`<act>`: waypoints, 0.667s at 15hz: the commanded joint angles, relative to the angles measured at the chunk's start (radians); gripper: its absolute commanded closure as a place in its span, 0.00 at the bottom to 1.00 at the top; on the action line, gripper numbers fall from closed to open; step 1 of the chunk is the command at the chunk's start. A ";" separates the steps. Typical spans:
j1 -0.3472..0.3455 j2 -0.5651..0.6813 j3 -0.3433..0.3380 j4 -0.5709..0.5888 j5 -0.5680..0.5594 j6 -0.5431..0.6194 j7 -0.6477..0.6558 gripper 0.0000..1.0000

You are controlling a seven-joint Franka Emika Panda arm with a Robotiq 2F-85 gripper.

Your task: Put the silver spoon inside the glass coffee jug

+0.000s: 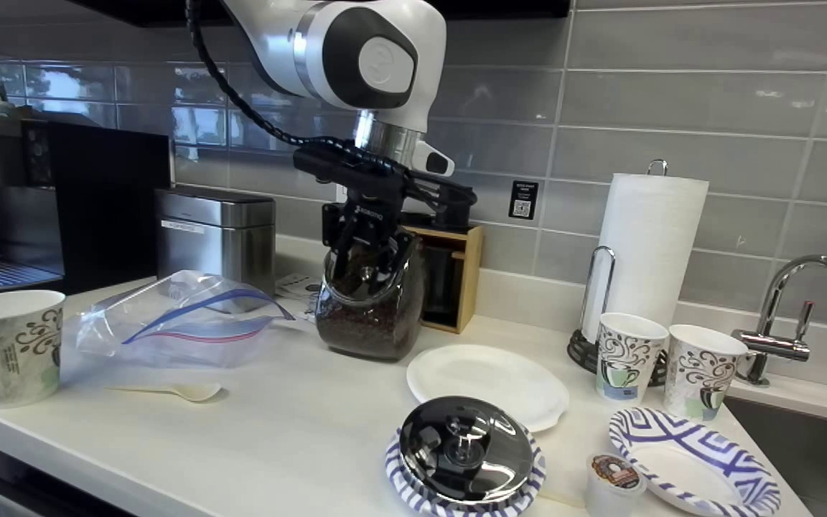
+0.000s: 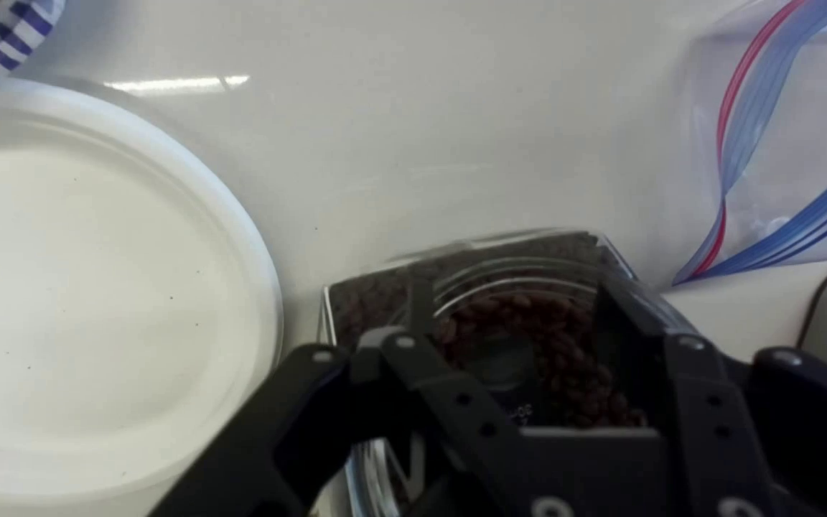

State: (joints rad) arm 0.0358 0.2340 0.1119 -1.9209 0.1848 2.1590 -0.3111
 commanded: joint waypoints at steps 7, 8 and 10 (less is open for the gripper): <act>0.003 -0.124 -0.017 -0.120 -0.036 -0.034 0.002 0.00; 0.003 -0.143 -0.018 -0.145 -0.042 -0.009 -0.009 0.00; 0.004 -0.185 -0.021 -0.206 -0.053 0.077 -0.009 0.01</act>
State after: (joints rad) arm 0.0350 0.1363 0.0979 -2.0067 0.1554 2.1289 -0.3155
